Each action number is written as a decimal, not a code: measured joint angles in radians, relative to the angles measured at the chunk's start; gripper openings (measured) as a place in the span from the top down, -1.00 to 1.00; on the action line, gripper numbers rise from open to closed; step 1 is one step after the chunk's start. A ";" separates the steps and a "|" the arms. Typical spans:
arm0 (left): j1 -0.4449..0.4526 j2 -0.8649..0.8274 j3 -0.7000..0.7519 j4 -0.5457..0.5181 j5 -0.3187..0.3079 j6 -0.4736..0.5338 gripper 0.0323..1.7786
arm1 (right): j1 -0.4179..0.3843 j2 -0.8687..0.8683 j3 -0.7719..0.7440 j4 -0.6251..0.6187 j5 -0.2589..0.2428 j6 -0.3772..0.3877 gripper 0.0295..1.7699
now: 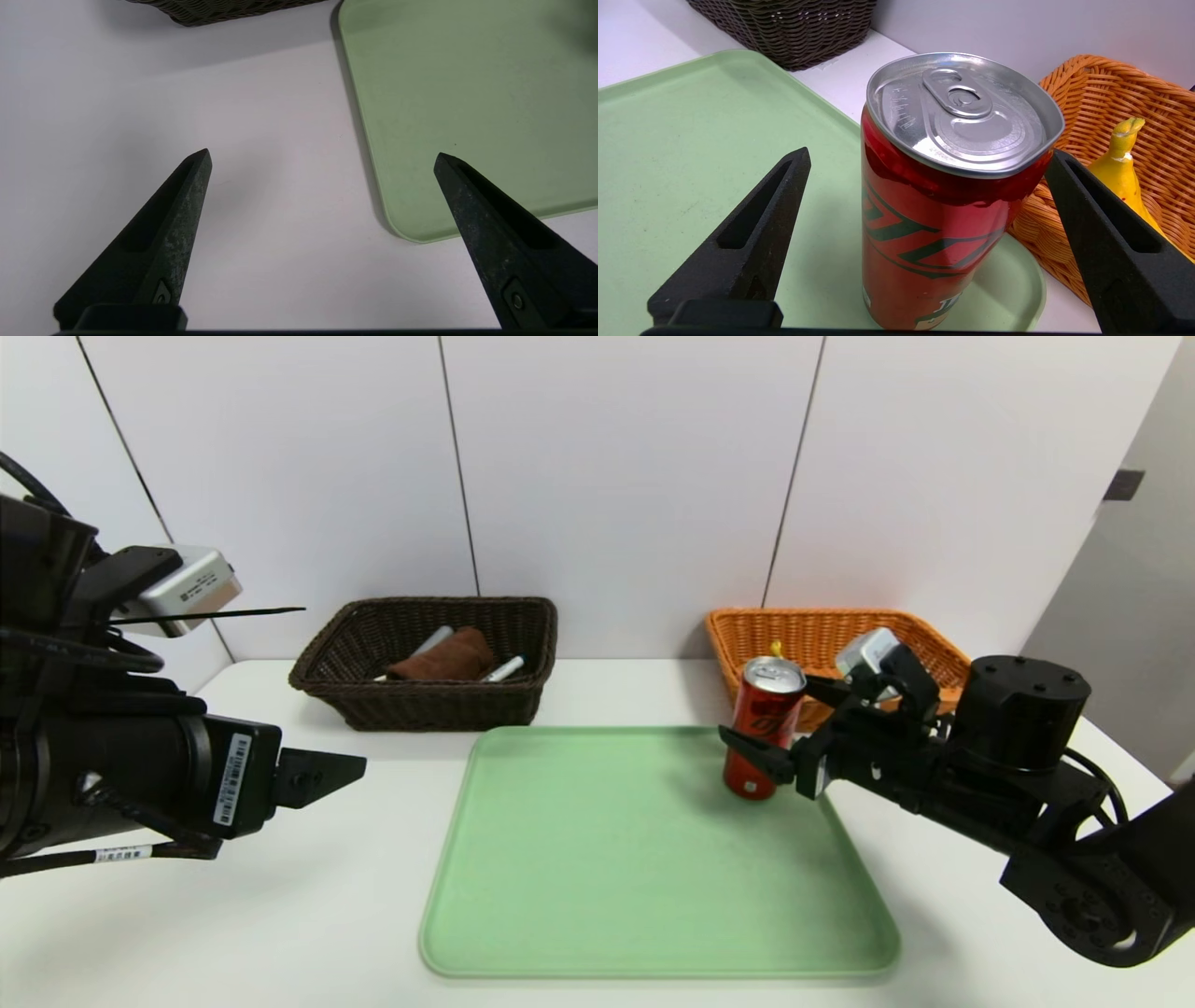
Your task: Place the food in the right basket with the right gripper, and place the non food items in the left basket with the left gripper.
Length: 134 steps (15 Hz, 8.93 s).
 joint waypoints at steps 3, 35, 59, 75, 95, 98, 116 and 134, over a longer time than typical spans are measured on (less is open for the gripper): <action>0.000 0.000 -0.001 0.000 0.000 0.000 -0.90 | 0.002 0.000 -0.001 -0.001 0.000 0.003 -0.58; 0.000 0.000 -0.026 -0.001 0.003 0.000 -0.90 | -0.142 -0.141 -0.633 0.529 -0.125 0.124 -0.01; 0.003 0.031 -0.032 -0.002 0.003 -0.003 -0.90 | -0.324 0.138 -0.629 0.397 -0.230 0.077 -0.01; 0.003 0.030 -0.032 -0.002 0.004 -0.003 -0.90 | -0.324 0.228 -0.629 0.356 -0.253 0.079 -0.19; 0.016 -0.052 -0.050 0.009 0.028 -0.001 -0.90 | -0.333 -0.230 -0.542 0.742 -0.237 0.144 -0.87; 0.038 -0.099 -0.043 0.010 0.086 0.003 -0.90 | -0.339 -0.411 -0.536 0.935 -0.242 0.154 -0.89; 0.447 -0.837 0.418 0.127 0.056 0.223 -0.90 | -0.381 -1.186 -0.193 1.302 -0.240 0.150 -0.91; 0.541 -1.082 0.511 0.202 -0.087 0.362 -0.90 | -0.369 -1.582 0.108 1.423 -0.159 0.121 -0.91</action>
